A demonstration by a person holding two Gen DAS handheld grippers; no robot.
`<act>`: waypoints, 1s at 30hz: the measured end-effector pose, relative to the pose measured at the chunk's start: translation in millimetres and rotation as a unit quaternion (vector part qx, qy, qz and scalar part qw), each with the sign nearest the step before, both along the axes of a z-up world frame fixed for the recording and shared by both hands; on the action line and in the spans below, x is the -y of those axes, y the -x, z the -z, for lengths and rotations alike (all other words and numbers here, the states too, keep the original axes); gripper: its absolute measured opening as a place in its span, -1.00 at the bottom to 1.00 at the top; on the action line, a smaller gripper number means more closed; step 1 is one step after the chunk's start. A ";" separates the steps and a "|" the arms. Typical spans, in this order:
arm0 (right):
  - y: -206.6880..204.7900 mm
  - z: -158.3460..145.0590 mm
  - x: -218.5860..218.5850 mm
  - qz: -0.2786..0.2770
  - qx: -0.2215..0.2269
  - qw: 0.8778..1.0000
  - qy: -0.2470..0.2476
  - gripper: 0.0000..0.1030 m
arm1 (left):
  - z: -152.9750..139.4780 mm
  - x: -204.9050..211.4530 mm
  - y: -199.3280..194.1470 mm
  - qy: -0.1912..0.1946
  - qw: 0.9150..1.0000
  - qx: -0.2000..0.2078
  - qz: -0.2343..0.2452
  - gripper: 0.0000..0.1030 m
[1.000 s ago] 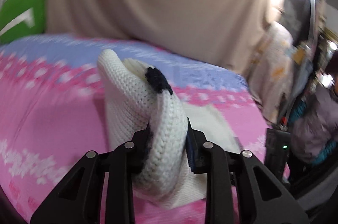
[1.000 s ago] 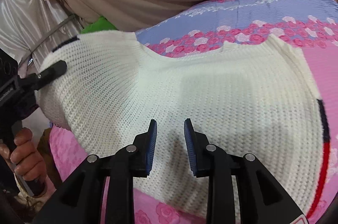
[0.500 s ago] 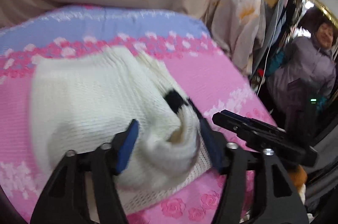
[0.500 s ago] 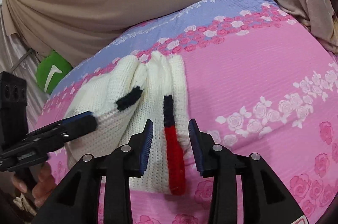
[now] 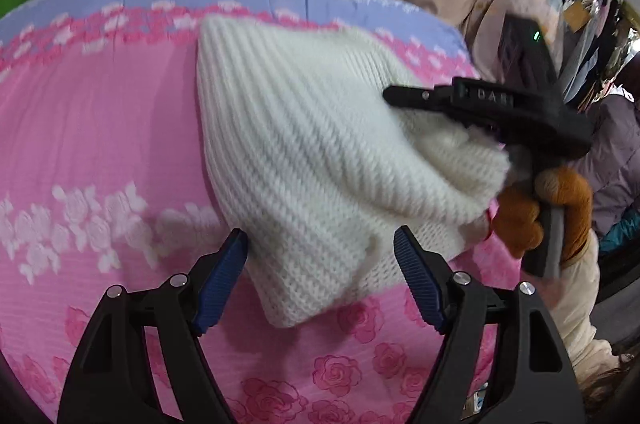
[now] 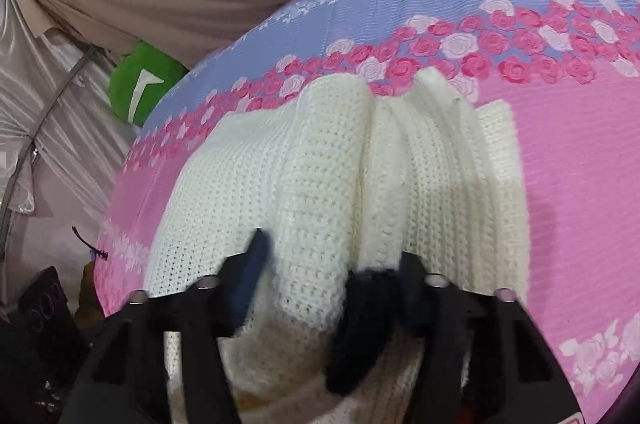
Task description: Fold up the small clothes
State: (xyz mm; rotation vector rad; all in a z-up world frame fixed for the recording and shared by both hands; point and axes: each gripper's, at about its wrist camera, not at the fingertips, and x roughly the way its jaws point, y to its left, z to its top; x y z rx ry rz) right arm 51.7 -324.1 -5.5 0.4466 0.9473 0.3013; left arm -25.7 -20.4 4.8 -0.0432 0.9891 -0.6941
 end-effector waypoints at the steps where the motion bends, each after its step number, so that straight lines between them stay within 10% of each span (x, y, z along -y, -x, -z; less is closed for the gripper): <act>1: 8.5 -12.6 2.7 -0.005 0.030 0.999 -0.022 -0.57 | 1.5 -0.9 0.0 -0.001 1.000 -0.002 0.000 0.41; 5: 52.7 -47.6 31.7 0.025 0.107 0.993 -0.033 -0.59 | -15.7 -10.1 2.9 0.018 0.999 0.028 -0.003 0.41; 9: 44.6 12.6 57.9 0.076 0.002 0.997 0.024 -0.41 | -17.3 -8.7 -6.8 0.013 0.999 0.035 -0.010 0.41; 16: 124.0 -39.3 60.0 0.094 0.108 0.990 -0.009 0.01 | -24.6 0.2 0.6 0.033 0.999 0.032 0.017 0.41; 22: 133.4 -3.1 18.6 0.046 0.057 0.997 0.024 0.15 | -6.9 27.9 -0.7 -0.008 0.999 0.029 0.033 0.41; 25: 135.7 2.3 21.1 0.042 0.062 0.997 0.023 -0.85 | -2.9 31.2 -0.7 -0.035 0.998 0.038 0.031 0.36; 30: 163.0 -22.8 44.0 0.070 0.104 0.992 0.012 -0.84 | 14.7 19.3 -8.5 -0.054 0.998 0.003 0.022 0.25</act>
